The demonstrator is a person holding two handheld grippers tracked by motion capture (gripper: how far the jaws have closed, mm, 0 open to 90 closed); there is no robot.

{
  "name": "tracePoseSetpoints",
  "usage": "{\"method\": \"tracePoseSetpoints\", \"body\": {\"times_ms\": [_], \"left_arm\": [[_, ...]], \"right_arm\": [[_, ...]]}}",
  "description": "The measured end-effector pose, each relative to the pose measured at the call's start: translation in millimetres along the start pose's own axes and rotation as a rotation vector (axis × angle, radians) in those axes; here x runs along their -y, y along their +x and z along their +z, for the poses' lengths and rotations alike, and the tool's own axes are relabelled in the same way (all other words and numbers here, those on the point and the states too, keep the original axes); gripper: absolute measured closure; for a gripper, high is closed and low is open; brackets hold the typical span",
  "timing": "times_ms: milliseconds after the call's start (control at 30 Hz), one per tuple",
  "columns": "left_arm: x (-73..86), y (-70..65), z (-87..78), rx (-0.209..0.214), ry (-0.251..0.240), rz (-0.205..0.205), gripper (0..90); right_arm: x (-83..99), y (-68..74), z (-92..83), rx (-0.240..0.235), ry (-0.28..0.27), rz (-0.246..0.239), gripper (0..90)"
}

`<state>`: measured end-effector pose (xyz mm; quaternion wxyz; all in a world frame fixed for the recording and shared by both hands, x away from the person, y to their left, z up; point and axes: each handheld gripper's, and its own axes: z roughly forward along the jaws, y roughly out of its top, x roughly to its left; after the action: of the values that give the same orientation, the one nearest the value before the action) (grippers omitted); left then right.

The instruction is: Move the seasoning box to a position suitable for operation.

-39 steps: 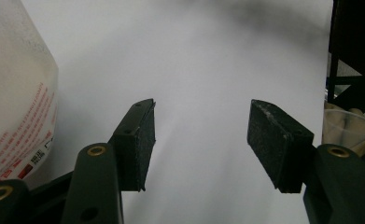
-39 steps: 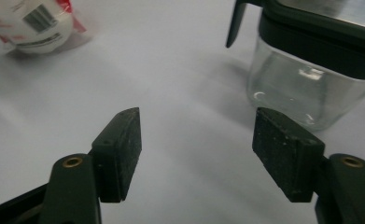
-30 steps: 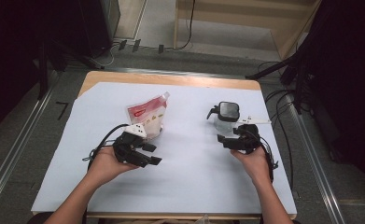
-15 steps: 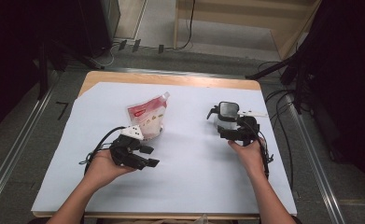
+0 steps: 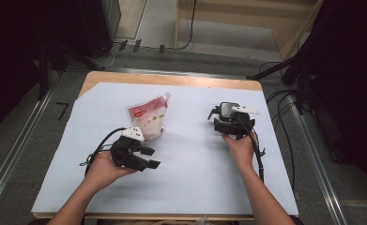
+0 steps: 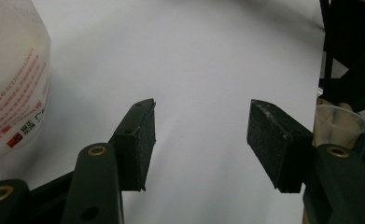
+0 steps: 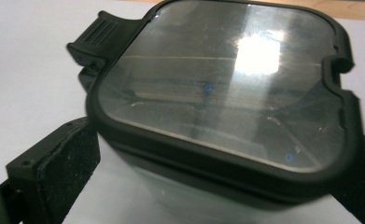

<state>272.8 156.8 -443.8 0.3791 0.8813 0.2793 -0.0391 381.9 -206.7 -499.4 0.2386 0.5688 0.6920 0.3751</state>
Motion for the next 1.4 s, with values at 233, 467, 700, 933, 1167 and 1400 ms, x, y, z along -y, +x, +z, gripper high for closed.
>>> {"method": "tracePoseSetpoints", "body": {"times_ms": [233, 467, 700, 933, 1167, 1400], "left_arm": [[-0.5, 0.0, 2.6, 0.003, 0.005, -0.002, 43.0], [-0.3, 1.1, 2.3, 0.010, 0.004, -0.004, 43.0], [-0.2, 1.1, 2.4, 0.007, 0.003, -0.003, 43.2], [-0.6, 0.9, 2.0, 0.012, -0.013, -0.004, 43.2], [-2.2, 3.0, 1.5, 0.016, -0.027, -0.010, 43.2], [-5.8, 3.2, 3.4, 0.022, -0.031, -0.001, 43.4]], "right_arm": [[2.9, 3.3, 16.5, 0.048, -0.087, 0.070, 0.0], [6.1, 4.1, 27.5, 0.098, -0.155, 0.062, 5.9], [5.7, 2.4, 27.9, 0.113, -0.142, 0.005, 12.2], [2.4, -0.2, 26.1, 0.092, -0.121, 0.013, 12.7], [-3.2, 0.7, 17.1, 0.033, -0.152, -0.001, 12.8], [-5.1, 16.5, 1.9, -0.046, -0.132, -0.025, 12.9]]}}
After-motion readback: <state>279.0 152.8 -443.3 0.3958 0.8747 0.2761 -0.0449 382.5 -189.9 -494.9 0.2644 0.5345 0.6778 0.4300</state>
